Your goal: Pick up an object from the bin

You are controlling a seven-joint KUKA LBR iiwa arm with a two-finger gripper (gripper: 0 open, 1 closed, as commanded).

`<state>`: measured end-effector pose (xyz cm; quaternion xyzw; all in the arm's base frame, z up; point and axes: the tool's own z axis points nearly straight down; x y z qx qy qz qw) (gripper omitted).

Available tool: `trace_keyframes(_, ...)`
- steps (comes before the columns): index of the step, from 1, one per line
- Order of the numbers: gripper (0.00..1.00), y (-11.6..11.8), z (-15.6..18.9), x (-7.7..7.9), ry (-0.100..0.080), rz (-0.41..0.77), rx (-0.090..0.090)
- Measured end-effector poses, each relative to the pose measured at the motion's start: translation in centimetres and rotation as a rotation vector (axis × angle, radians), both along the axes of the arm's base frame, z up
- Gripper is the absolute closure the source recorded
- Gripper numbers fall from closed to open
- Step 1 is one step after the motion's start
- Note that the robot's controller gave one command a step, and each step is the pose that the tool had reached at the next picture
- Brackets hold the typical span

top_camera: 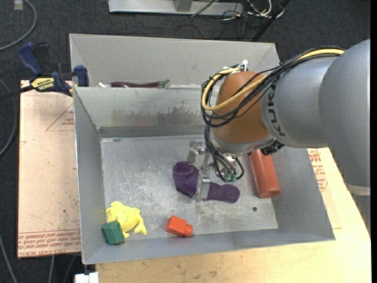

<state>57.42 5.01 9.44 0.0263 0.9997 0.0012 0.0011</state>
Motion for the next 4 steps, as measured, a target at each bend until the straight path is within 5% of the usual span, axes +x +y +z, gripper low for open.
trace_keyframes(1, 1.00, 0.9, -2.4, 0.6, -0.003, 0.213, 0.001)
trace_keyframes(2, 1.00, 0.9, -2.4, 0.6, -0.003, 0.213, 0.001)
trace_keyframes(3, 1.00, 2.6, 7.9, 0.3, -0.006, 0.205, 0.002)
trace_keyframes(4, 1.00, 2.6, 7.9, 0.3, -0.006, 0.205, 0.002)
